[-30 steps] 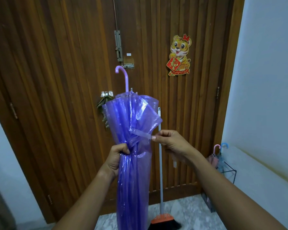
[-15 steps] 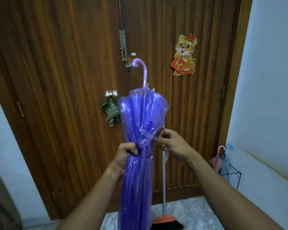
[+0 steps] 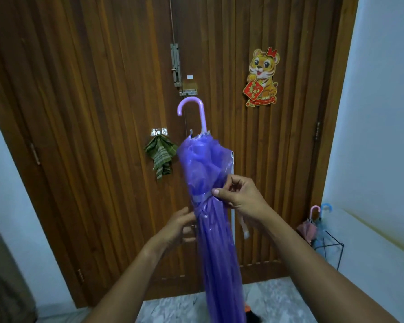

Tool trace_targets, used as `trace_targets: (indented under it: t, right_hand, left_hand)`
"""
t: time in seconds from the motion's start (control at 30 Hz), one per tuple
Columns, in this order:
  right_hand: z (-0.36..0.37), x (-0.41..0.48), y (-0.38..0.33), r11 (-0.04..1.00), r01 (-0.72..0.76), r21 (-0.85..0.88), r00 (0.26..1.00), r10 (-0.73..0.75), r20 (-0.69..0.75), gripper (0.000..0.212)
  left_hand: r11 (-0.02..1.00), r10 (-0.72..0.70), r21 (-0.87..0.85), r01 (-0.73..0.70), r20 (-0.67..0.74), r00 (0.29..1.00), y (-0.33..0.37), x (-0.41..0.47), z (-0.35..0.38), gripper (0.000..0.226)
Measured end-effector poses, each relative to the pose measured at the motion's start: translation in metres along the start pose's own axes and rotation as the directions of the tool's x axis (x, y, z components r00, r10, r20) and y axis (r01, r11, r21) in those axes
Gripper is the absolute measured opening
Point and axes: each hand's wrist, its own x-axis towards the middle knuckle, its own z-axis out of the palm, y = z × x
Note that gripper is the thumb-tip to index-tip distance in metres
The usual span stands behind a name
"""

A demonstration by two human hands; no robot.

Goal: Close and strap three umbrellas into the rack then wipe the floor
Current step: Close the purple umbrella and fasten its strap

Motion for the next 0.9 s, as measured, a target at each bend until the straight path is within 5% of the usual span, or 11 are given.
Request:
trace_targets:
  t: [0.1, 0.2, 0.27, 0.37, 0.53, 0.7, 0.77, 0.9]
  right_hand:
    - [0.008, 0.003, 0.008, 0.965, 0.092, -0.247, 0.983, -0.128, -0.135, 0.030]
    - [0.025, -0.002, 0.011, 0.889, 0.078, -0.450, 0.969, -0.174, -0.176, 0.027]
    - [0.033, -0.001, 0.011, 0.863, 0.067, -0.500, 0.967, -0.180, -0.181, 0.027]
    - [0.040, 0.003, 0.005, 0.866, 0.059, -0.496, 0.980, -0.145, -0.135, 0.035]
    - [0.030, -0.001, -0.013, 0.960, -0.026, -0.277, 0.984, 0.073, 0.161, 0.026]
    - [0.007, -0.005, -0.031, 0.916, 0.012, -0.400, 0.998, 0.013, 0.059, 0.022]
    - [0.003, -0.004, -0.027, 0.953, -0.079, -0.294, 0.994, 0.098, 0.052, 0.026]
    - [0.006, -0.007, -0.008, 0.953, -0.291, 0.087, 0.915, 0.251, 0.315, 0.023]
  left_hand:
    - [0.993, -0.004, -0.116, -0.020, -0.201, 0.980, -0.019, -0.003, 0.015, 0.017]
    - [0.968, 0.015, -0.240, -0.066, -0.207, 0.978, -0.024, -0.008, 0.033, 0.021]
    - [0.973, 0.123, -0.171, -0.155, -0.186, 0.975, -0.015, -0.008, 0.042, 0.032]
    - [0.958, 0.199, -0.131, -0.255, -0.335, 0.921, -0.012, 0.001, 0.048, 0.058]
    - [0.942, 0.084, -0.254, -0.218, -0.451, 0.889, -0.013, 0.003, 0.037, 0.037]
    - [0.898, 0.091, -0.405, -0.170, -0.207, 0.974, -0.009, -0.005, 0.021, 0.027]
    - [0.866, 0.125, -0.481, -0.134, -0.051, 0.991, -0.002, -0.011, 0.021, 0.026]
    - [0.824, 0.220, -0.566, -0.031, 0.269, 0.938, 0.009, -0.015, 0.026, 0.024]
